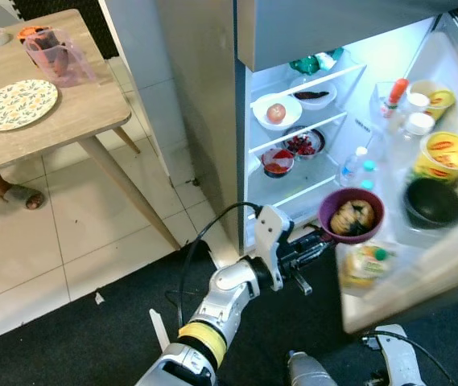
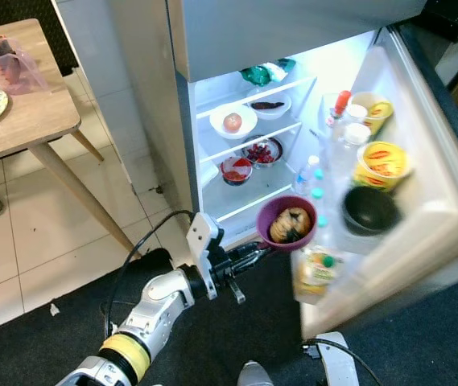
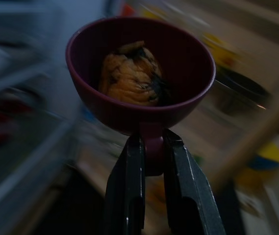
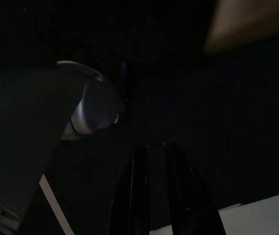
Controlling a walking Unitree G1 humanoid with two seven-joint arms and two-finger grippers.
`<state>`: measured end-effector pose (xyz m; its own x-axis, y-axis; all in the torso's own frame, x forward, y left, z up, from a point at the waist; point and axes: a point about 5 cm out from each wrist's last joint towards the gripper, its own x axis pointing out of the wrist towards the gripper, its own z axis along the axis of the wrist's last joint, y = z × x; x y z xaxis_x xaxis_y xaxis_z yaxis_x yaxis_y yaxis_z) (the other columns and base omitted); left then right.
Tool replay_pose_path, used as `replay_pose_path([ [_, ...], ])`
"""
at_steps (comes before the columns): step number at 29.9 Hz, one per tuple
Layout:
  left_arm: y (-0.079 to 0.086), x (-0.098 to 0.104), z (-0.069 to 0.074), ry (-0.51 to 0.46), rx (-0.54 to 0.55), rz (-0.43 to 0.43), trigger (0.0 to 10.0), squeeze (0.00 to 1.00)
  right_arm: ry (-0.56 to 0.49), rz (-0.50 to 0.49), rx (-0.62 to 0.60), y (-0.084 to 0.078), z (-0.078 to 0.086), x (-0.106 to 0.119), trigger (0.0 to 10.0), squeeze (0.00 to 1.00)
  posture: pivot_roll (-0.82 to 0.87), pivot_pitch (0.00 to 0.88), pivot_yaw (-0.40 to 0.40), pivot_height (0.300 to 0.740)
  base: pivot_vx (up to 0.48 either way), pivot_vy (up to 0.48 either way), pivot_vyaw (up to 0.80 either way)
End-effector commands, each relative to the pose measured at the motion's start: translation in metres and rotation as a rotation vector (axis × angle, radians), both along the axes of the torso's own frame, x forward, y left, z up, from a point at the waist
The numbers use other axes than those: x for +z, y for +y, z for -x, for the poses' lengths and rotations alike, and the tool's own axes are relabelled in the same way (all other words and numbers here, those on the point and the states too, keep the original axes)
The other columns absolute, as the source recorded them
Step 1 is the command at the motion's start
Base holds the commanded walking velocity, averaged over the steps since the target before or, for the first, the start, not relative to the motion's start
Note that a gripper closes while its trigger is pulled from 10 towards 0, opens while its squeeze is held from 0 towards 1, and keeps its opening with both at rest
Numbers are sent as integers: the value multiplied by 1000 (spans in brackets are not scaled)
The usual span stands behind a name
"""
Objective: Restocking fridge
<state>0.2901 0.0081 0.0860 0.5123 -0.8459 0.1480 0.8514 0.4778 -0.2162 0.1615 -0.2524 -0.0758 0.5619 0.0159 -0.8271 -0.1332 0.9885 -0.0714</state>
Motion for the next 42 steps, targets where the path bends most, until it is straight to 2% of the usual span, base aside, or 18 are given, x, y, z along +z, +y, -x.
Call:
replay_pose_path([
  [1,17,11,-15,-46,144,31,10000,0,11,-8,-14,2,5,-3,10000,0,-72,124,37,740,0,0,0],
  [3,22,11,-17,-49,171,27,10000,0,11,-8,-13,2,5,-3,10000,0,-72,124,37,740,0,0,0],
  [6,47,11,-28,-50,297,4,10000,0,14,-11,-6,5,5,-4,10000,0,-64,114,29,740,0,0,0],
  [7,50,10,-29,-47,311,1,10000,0,14,-11,-6,6,4,-4,10000,0,-64,114,29,740,0,0,0],
  [12,61,5,-29,-38,355,-28,10000,0,16,-11,3,7,4,-4,10000,0,-58,105,24,740,0,0,0],
  [13,69,-2,-27,-25,388,-55,10000,0,16,-12,8,8,2,-4,10000,0,-54,100,21,740,0,0,0],
  [17,77,-13,-21,-16,431,-93,10000,0,9,-28,6,9,-1,-3,10000,0,-48,87,17,740,0,0,0],
  [22,79,-18,-17,-12,447,-112,10000,0,8,-31,20,11,-3,-2,10000,0,-40,76,10,740,0,0,0],
  [31,82,-32,-6,13,470,-137,10000,0,41,-40,87,20,-1,-5,10000,0,-31,52,2,740,0,0,794],
  [38,83,-32,-6,3,467,-161,10000,0,34,-46,81,22,-3,-5,10000,0,-29,50,1,740,0,0,794],
  [42,83,-30,-6,-2,457,-151,10000,0,39,-16,83,22,-2,-6,10000,0,-27,50,-2,740,0,0,213],
])
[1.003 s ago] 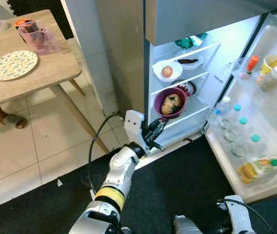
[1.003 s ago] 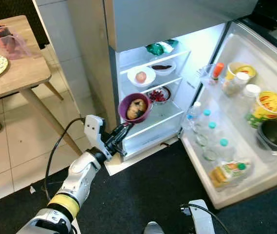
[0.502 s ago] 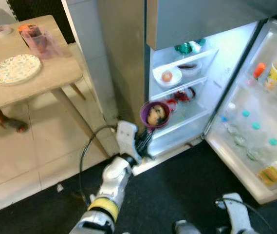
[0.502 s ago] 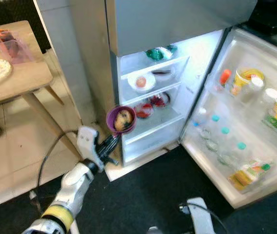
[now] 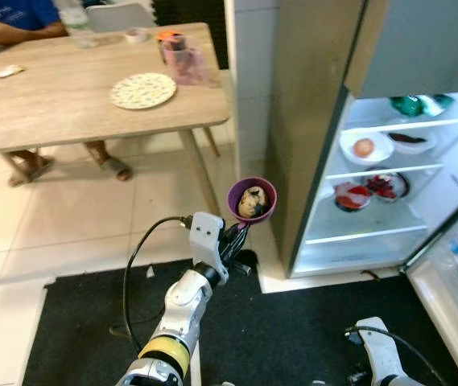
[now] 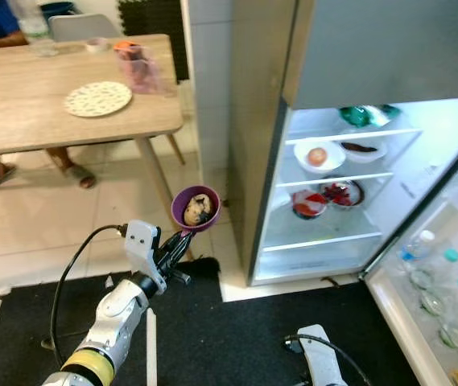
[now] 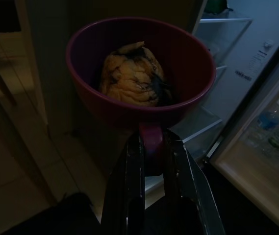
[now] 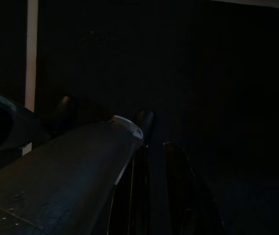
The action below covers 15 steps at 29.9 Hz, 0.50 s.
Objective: Restocking fridge
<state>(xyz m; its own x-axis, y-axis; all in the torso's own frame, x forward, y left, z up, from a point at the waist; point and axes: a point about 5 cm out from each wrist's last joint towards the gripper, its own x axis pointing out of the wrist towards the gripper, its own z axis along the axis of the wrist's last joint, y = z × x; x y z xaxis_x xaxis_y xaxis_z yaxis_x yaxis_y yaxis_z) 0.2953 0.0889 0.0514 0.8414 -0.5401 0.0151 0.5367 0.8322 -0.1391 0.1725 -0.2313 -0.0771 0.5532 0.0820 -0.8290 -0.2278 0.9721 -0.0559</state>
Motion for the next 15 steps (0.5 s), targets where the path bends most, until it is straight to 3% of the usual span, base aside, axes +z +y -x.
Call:
replay_pose_path([
  [1,1,5,-1,-38,-9,-2,10000,0,36,4,-11,1,9,-5,10000,0,-27,50,-2,740,0,-262,0],
  [15,-14,9,-1,-39,-44,26,10000,0,42,-6,-5,4,13,-7,10000,0,-25,57,-1,740,0,-402,0],
])
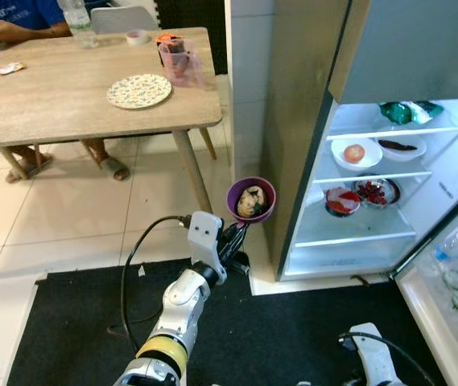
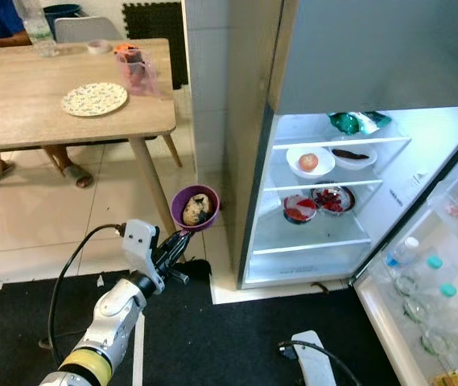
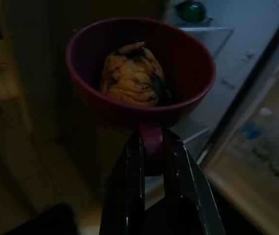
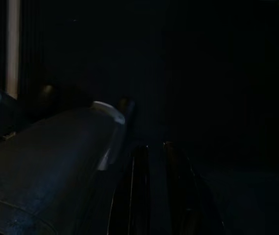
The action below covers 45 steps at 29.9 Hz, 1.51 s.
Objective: Restocking fridge
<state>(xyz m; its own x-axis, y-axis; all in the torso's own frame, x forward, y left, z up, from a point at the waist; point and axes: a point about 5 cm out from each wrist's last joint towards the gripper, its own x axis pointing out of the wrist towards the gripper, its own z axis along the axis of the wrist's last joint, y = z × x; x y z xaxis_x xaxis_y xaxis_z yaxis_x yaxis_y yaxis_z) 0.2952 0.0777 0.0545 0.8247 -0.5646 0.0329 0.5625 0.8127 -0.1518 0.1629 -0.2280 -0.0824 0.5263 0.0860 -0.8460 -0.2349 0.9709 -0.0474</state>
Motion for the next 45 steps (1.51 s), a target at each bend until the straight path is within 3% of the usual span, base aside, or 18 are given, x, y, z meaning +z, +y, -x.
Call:
replay_pose_path([
  [1,-3,6,-1,-32,-14,6,10000,0,11,-5,-11,1,3,-2,10000,0,-25,57,-1,740,0,-416,0],
  [23,-6,7,-2,-30,-25,20,10000,0,8,-13,-3,2,3,-2,10000,0,-26,54,-1,740,0,-409,0],
  [45,-3,1,-1,10,-5,10,10000,0,14,-28,13,4,4,-2,10000,0,-30,61,-1,740,0,0,0],
])
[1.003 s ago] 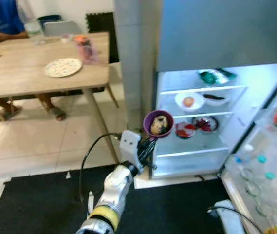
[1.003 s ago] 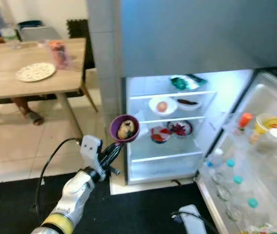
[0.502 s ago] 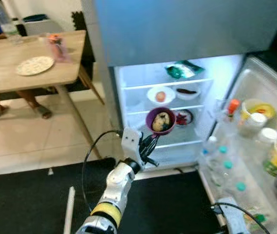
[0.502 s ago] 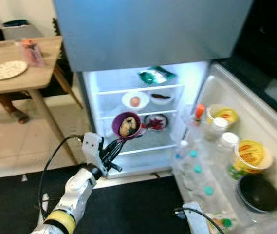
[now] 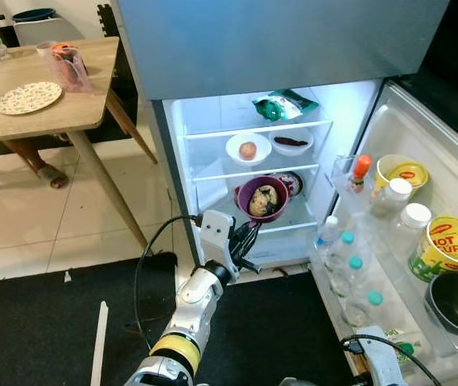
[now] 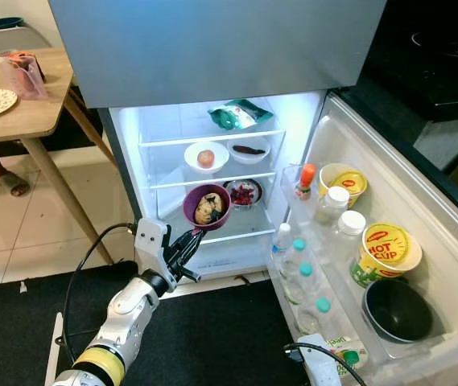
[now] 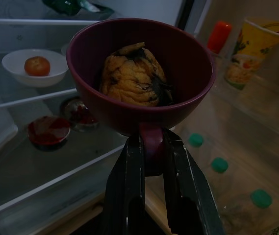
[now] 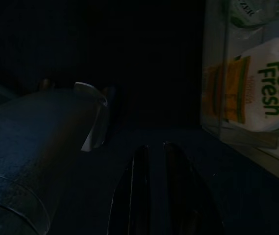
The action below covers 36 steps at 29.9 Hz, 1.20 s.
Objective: Restocking fridge
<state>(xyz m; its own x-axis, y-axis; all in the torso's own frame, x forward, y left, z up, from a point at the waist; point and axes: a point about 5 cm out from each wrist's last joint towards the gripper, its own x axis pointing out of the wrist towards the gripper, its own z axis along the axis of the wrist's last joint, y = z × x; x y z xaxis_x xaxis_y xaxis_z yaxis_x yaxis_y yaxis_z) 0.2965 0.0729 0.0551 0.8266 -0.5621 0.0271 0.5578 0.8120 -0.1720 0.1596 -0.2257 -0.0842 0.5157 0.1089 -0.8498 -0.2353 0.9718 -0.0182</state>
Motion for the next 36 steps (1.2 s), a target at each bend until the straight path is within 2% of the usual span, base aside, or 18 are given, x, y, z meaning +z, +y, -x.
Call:
replay_pose_path([
  [1,2,0,0,-8,-7,-4,10000,0,1,-1,14,2,1,-1,10000,0,-30,61,-1,740,0,0,0],
  [36,2,1,2,-24,-23,-17,10000,0,-4,-32,35,9,0,-1,10000,0,-27,62,1,740,239,0,0],
])
